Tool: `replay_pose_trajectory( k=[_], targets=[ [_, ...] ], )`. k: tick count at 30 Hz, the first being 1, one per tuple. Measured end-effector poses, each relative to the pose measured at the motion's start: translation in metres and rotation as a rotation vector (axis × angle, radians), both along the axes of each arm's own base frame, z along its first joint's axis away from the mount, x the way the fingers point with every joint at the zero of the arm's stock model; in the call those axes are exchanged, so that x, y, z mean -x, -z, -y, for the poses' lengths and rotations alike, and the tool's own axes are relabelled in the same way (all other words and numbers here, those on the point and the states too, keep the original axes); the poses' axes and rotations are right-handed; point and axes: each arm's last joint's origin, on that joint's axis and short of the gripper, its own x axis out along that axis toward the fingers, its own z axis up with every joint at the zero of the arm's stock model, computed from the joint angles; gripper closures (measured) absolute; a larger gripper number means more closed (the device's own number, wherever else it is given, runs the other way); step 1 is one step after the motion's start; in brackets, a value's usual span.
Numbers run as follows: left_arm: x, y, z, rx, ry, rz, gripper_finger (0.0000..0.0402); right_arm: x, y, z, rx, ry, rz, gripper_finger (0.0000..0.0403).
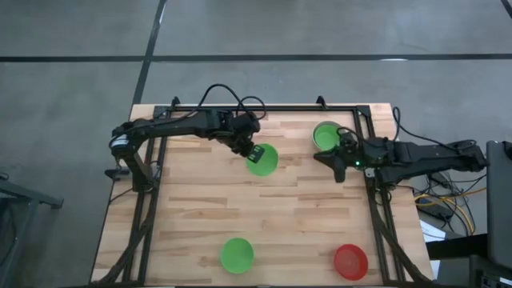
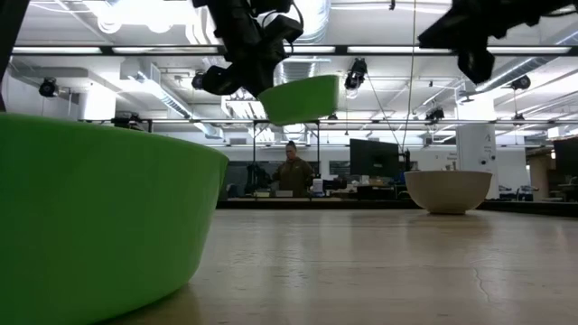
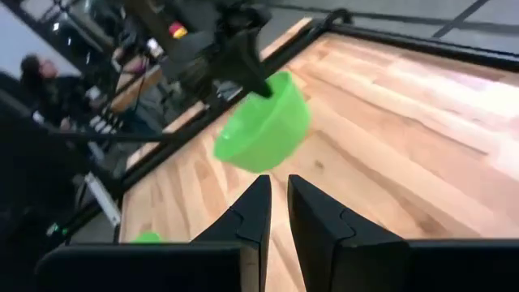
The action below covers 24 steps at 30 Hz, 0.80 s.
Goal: Nest bowls inside each other
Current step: Stack the top green bowl on top of the green bowl
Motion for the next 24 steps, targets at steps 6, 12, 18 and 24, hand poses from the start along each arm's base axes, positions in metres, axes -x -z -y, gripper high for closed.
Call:
replay_pose_trajectory(
  k=[6, 12, 18, 24],
  targets=[
    [0.006, 0.007, 0.0, 0.006, -0.008, -0.028, 0.0392, -0.023, -0.036, -0.001, 0.036, -0.018, 0.002, 0.036],
    [0.008, 0.009, 0.0, 0.008, -0.011, -0.043, 0.0392, -0.041, -0.06, -0.002, 0.024, -0.02, 0.026, 0.036],
    [0.009, 0.008, 0.001, 0.004, -0.004, -0.04, 0.0392, -0.055, -0.072, -0.002, -0.085, 0.015, 0.03, 0.036],
    [0.011, 0.004, 0.001, -0.004, 0.004, -0.028, 0.0392, -0.065, -0.073, -0.003, -0.232, 0.082, -0.079, 0.036]
  ],
)
